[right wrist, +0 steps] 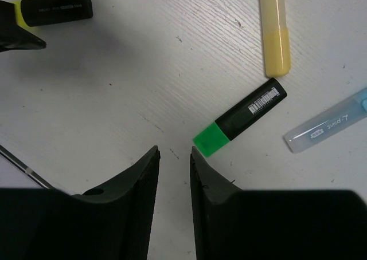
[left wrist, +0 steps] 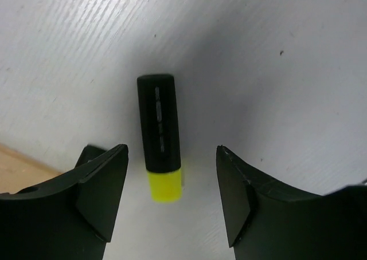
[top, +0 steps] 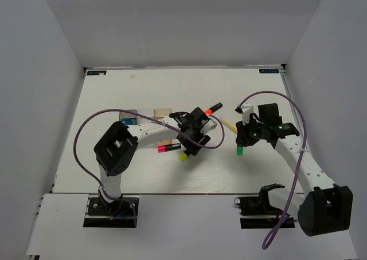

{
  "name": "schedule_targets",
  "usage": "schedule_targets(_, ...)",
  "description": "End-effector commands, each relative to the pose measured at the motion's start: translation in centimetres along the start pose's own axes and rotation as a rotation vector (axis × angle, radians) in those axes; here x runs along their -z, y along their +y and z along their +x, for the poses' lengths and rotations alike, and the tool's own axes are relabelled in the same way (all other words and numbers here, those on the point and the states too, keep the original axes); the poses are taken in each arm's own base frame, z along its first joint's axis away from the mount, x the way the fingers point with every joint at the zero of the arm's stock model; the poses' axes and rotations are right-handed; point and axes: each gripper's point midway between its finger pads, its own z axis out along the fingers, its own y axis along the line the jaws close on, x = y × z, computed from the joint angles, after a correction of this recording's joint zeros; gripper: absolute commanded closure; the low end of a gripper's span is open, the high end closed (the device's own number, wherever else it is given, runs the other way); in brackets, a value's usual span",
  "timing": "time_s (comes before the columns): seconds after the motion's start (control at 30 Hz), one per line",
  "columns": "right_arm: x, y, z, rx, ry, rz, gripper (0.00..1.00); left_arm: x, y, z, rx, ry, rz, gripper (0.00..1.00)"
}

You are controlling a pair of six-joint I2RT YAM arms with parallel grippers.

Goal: Sort the stationery into containers
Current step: Pick up the pen from the center of the board.

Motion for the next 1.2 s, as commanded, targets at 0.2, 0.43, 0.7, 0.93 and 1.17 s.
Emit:
schedule_targets(0.2, 0.8, 0.1, -0.7, 0.021, -0.048, 0.020, 0.68, -3.0, -0.1, -1.0, 0.031, 0.008, -0.008, 0.31)
schedule_targets(0.43, 0.9, 0.1, -0.7, 0.021, -0.052, 0.024, 0.68, -4.1, -0.1, 1.2, 0.026, 0.098, -0.015, 0.68)
schedule_targets(0.7, 1.0, 0.0, -0.7, 0.024, -0.055, 0.028, 0.65, -2.7, 0.2, 0.8, -0.005, 0.101, -0.071, 1.00)
schedule_targets(0.93, 1.0, 0.0, -0.6, 0.026, -0.053, 0.035, 0.57, 6.6, 1.3, -6.8, 0.189, -0.250, -0.075, 1.00)
schedule_targets(1.17, 1.0, -0.1, -0.6, 0.027, -0.055, 0.036, 0.57, 13.8, 10.4, -5.6, 0.581, -0.510, -0.154, 1.00)
